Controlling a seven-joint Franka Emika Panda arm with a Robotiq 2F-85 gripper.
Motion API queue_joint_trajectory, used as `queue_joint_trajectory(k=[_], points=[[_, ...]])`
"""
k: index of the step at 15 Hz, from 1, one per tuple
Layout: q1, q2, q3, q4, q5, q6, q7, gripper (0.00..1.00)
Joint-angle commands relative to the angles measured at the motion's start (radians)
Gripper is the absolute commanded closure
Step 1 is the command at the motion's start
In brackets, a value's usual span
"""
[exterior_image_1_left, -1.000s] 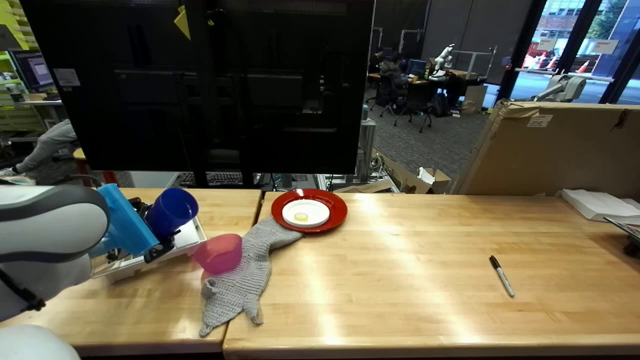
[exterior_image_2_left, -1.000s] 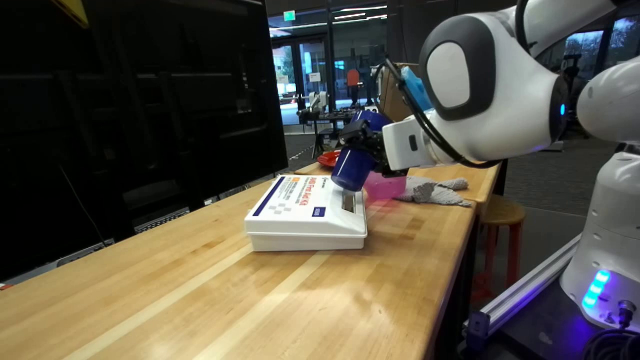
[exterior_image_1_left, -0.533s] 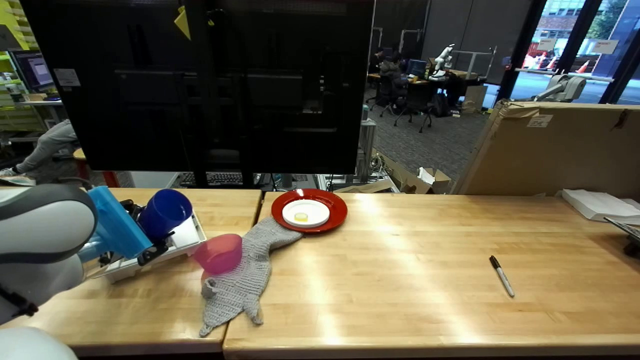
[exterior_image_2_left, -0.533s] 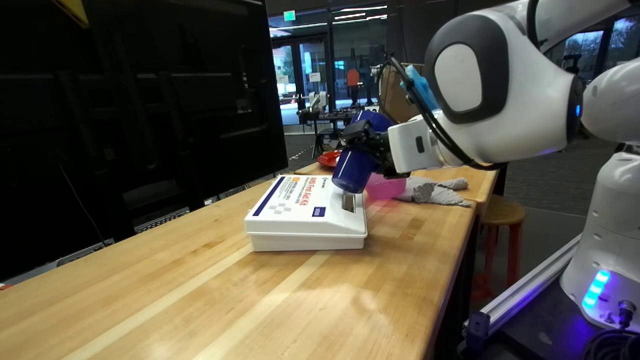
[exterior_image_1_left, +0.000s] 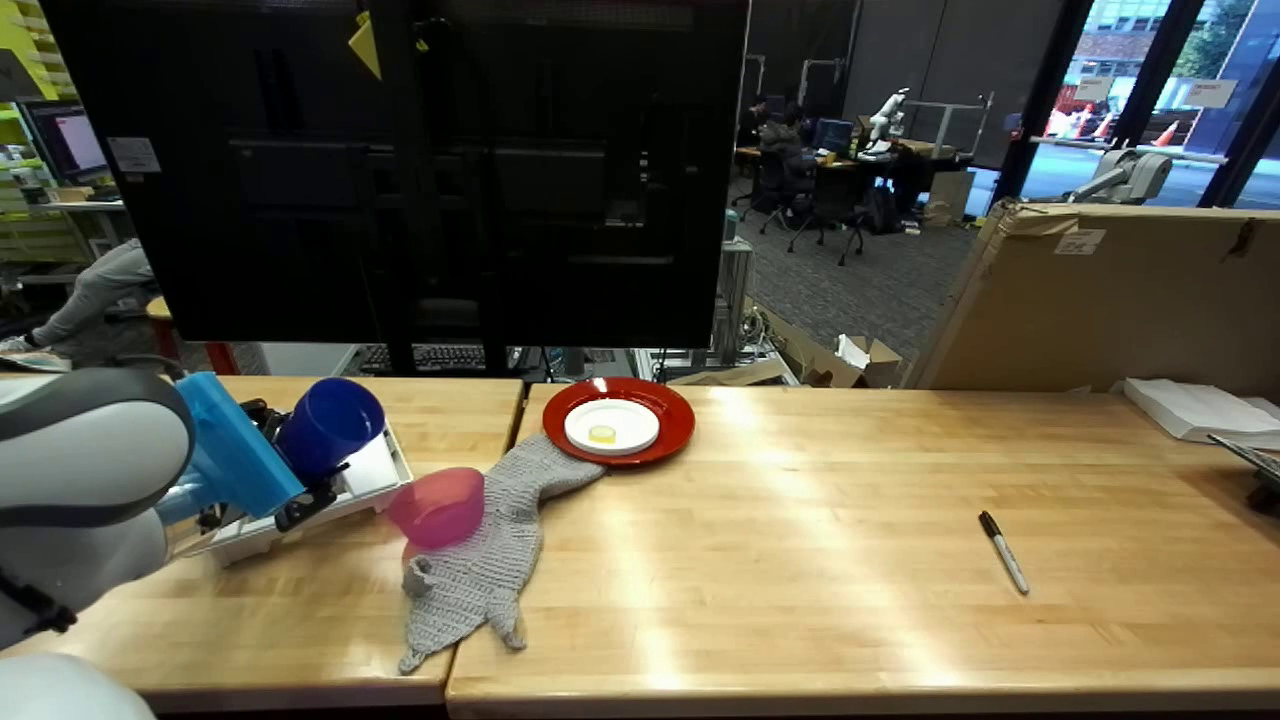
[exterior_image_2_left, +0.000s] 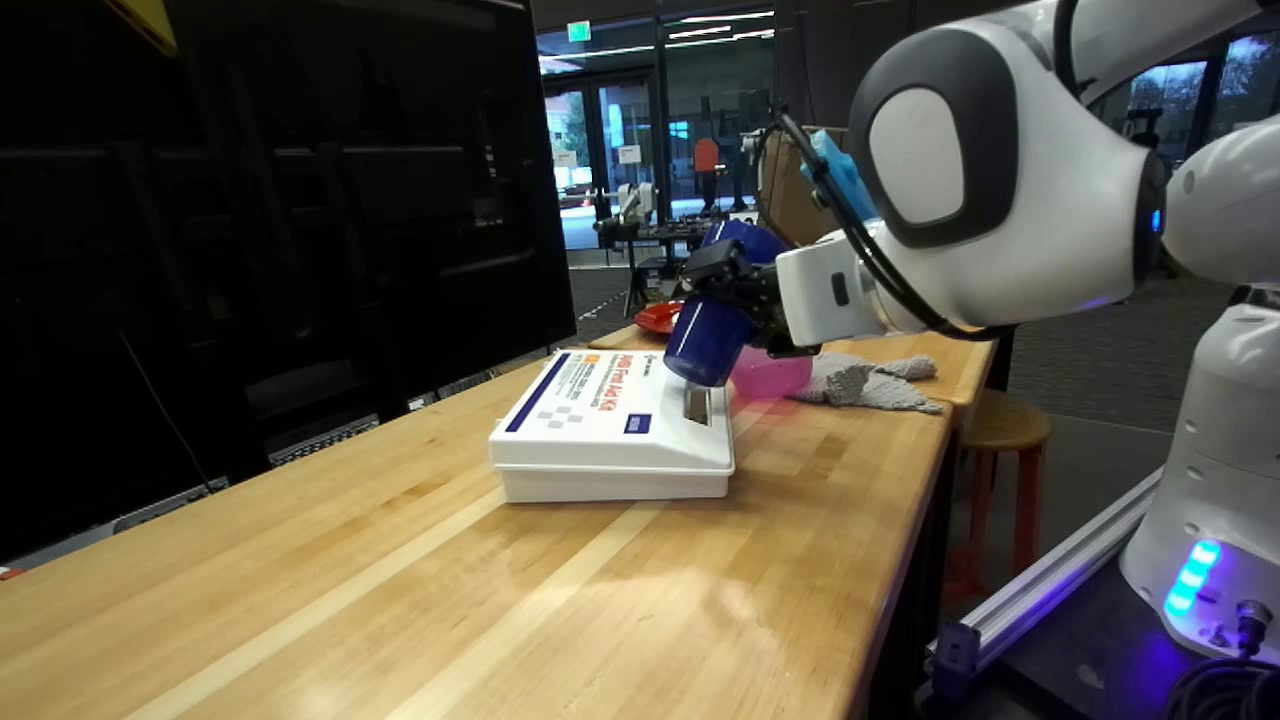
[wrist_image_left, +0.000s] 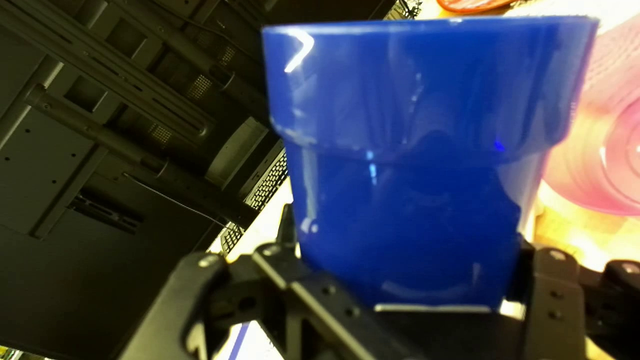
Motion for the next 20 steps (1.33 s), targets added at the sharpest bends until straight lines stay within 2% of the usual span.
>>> queue_joint_trajectory(k=[1, 11, 12, 17, 20], points=[[0.000, 0.000, 0.000, 0.000, 0.000, 0.000, 0.000, 0.17], [0.000, 0.000, 0.000, 0.000, 0.000, 0.000, 0.000, 0.17], [0.002, 0.007, -0.003, 0.002, -0.003, -0.003, 0.004, 0.42], [0.008, 0.054, -0.034, 0.007, -0.040, -0.024, 0.016, 0.42], [0.019, 0.068, -0.076, 0.004, -0.061, -0.051, 0.031, 0.42]])
